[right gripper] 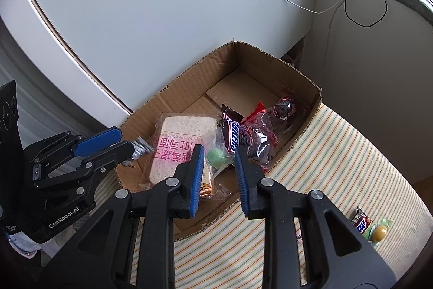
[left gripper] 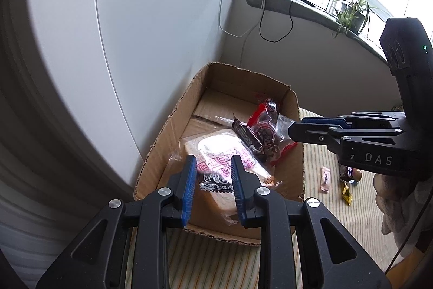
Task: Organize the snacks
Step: 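Carry the black candy and green candy into the box and open both grippers, then move both grippers back over the remaining snacks on the table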
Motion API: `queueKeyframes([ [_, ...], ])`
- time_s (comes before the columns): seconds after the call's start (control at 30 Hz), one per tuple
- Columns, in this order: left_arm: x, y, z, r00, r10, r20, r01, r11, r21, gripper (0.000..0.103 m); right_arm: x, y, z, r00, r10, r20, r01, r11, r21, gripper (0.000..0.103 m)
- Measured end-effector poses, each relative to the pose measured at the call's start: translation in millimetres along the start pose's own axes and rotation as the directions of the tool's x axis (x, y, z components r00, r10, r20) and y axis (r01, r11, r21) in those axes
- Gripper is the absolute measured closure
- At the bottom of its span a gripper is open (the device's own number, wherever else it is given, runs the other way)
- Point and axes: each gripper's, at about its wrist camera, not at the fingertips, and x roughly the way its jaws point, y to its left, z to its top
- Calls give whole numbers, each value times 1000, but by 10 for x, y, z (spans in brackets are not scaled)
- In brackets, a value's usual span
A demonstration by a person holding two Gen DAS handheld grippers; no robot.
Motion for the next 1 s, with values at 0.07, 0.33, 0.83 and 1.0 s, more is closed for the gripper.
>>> queueKeyframes([
  [0.07, -2, -3, 6, 1000, 1, 0, -1, 1000, -2, 78, -22, -3, -4, 1000, -9, 7, 9, 1000, 0, 59],
  [0.33, -34, -5, 8, 1000, 5, 15, -5, 1000, -5, 66, -124, -90, -30, 998, -47, 33, 46, 999, 22, 42],
  [0.83, -154, -253, 64, 999, -14, 47, 13, 1000, 27, 66, -449, -375, -185, 993, -107, 59, 102, 991, 88, 42],
  [1.0, -174, -372, 63, 998, -34, 46, 32, 999, 37, 66, -622, -541, -298, 989, -133, 69, 124, 986, 114, 42],
])
